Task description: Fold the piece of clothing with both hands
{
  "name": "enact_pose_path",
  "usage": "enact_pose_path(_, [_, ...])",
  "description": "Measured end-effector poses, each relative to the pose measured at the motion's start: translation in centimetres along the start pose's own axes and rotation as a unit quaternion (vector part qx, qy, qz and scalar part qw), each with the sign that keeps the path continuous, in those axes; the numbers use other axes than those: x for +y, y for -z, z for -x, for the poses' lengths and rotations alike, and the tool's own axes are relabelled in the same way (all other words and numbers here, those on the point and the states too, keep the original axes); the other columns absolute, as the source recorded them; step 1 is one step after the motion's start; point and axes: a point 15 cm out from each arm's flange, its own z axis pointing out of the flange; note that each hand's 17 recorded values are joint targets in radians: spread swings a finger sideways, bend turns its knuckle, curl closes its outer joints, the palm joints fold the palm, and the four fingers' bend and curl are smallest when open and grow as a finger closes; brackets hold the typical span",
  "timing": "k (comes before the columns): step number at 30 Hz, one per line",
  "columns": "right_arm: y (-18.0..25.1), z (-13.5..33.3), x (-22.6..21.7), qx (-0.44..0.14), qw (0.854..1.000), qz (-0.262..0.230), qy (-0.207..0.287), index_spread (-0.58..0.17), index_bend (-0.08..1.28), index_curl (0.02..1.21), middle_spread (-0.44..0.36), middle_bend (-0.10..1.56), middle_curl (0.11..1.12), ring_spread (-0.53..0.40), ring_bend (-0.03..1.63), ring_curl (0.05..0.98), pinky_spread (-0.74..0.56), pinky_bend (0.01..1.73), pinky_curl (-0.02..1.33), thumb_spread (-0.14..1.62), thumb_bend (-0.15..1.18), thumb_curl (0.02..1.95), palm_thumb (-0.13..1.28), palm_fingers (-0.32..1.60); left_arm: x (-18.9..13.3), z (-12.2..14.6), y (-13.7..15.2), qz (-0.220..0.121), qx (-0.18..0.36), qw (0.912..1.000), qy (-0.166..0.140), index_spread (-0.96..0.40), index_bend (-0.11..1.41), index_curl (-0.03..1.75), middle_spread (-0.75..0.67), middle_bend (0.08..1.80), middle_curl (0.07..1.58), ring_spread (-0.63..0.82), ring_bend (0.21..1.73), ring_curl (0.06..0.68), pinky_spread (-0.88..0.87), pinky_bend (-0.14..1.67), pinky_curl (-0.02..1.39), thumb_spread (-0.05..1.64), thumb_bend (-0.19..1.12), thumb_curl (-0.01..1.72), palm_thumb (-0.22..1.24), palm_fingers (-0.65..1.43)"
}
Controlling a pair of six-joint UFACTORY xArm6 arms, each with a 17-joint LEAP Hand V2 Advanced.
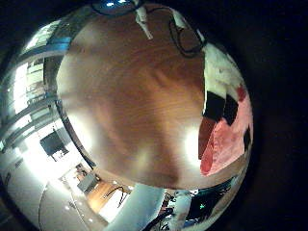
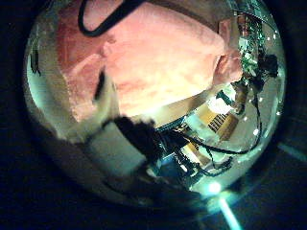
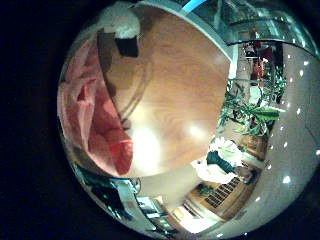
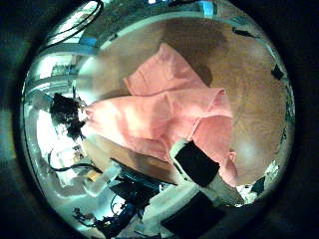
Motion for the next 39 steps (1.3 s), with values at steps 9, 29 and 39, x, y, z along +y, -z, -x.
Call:
enact_pose_path(9, [1.4, -3.9, 9.2, -0.021, 0.998, 0.060, -0.020, -0.348, 0.15, 0.39, -0.082, 0.46, 0.48, -0.065, 0.88, 0.429, 0.35, 0.74, 0.52, 1.32, -0.03, 0.33, 0.42, 0.14, 3.4, -0.7, 1.6, 0.004, 0.026, 0.9995, -0.019, 0.03, 0.10, 0.69, 0.29, 0.19, 0.59, 0.18, 0.88, 0.371, 0.05, 0.58, 0.73, 1.19, -0.02, 0.37, 0.31, -0.12])
enact_pose_path(29, [-7.7, -4.3, 16.1, -0.065, 0.984, 0.165, -0.024, -0.233, 0.19, 0.36, -0.072, 0.49, 0.46, -0.091, 0.85, 0.377, 0.28, 0.65, 0.41, 1.04, -0.02, 0.30, 0.27, 0.24, 10.1, -6.2, -0.4, -0.032, 0.037, 0.9956, -0.080, 0.08, 0.15, 0.37, 0.38, 0.19, 0.40, 0.33, 0.78, 0.289, 0.41, 0.47, 0.52, 1.20, -0.02, 0.32, 0.29, -0.01])
enact_pose_path(39, [-11.6, -4.0, 14.6, -0.075, 0.981, 0.177, -0.027, -0.227, 0.19, 0.38, -0.080, 0.50, 0.46, -0.144, 0.89, 0.370, 0.14, 0.61, 0.36, 1.03, -0.01, 0.31, 0.38, 0.37, 10.1, -6.8, -1.4, -0.036, 0.041, 0.9951, -0.083, 0.08, 0.16, 0.33, 0.36, 0.19, 0.37, 0.33, 0.77, 0.271, 0.41, 0.48, 0.47, 1.20, -0.02, 0.32, 0.29, 0.01])
